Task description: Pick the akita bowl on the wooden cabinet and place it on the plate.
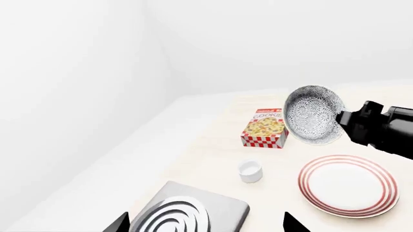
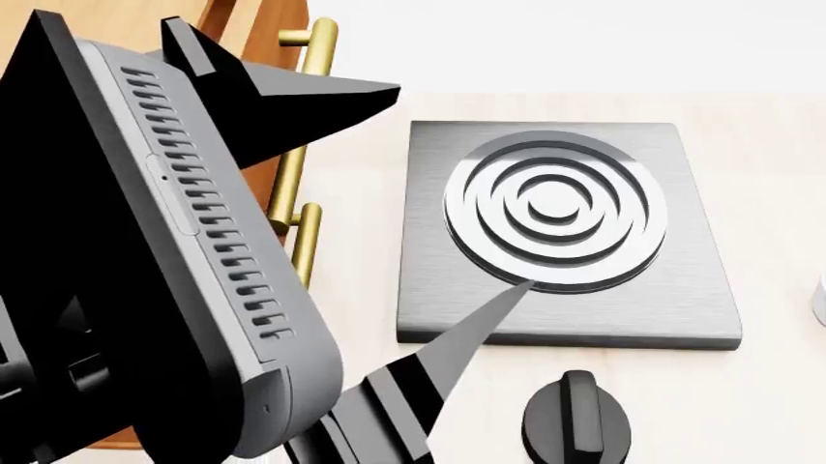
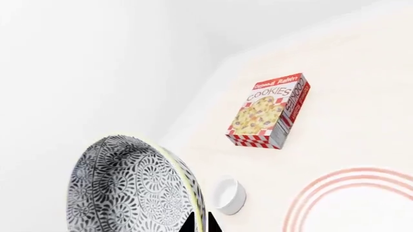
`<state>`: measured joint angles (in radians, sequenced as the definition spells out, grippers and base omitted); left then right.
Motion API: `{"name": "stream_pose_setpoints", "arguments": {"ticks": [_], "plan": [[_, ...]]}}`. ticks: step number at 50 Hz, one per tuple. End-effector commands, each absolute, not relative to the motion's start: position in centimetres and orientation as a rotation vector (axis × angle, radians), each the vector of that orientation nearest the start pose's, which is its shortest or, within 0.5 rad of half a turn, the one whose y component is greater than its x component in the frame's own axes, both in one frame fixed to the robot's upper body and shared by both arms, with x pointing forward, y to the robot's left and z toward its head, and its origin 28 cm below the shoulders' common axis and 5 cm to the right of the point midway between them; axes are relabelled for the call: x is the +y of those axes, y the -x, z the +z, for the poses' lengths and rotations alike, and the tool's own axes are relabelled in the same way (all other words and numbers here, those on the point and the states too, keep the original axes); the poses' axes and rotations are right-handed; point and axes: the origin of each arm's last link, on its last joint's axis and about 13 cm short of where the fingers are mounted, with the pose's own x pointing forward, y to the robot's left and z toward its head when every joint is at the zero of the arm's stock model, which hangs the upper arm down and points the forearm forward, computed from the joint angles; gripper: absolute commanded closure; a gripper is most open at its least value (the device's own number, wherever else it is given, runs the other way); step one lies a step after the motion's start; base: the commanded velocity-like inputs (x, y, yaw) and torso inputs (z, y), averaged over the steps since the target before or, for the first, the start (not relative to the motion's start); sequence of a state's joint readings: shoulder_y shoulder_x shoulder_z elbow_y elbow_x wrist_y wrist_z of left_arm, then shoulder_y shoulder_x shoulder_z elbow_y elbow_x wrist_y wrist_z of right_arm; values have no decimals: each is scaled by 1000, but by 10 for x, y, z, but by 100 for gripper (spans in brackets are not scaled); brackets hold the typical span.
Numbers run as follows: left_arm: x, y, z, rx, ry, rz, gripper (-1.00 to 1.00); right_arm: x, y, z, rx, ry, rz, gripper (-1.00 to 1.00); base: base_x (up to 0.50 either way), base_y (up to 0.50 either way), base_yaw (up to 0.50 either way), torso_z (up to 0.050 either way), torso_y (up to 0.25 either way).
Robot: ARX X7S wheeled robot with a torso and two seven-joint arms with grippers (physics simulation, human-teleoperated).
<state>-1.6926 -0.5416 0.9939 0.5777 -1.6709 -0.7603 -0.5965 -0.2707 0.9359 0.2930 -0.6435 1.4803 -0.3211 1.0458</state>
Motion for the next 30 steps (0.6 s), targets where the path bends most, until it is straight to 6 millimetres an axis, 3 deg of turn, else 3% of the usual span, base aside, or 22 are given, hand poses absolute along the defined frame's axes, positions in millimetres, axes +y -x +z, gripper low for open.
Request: {"name": "stream_pose_setpoints", "arguments": {"ticks": [1, 15, 30], "plan": [[140, -199, 335, -173, -407, -918, -100, -228, -170, 207, -174, -849, -659, 100, 0, 0, 0, 0, 0], [141, -199, 336, -175, -403, -913, -100, -235, -176, 194, -83, -998, -687, 100, 0, 0, 0, 1, 1], [141, -200, 335, -171, -401, -913, -100, -238, -181, 181, -4, -1041, -734, 100, 0, 0, 0, 0, 0]]}}
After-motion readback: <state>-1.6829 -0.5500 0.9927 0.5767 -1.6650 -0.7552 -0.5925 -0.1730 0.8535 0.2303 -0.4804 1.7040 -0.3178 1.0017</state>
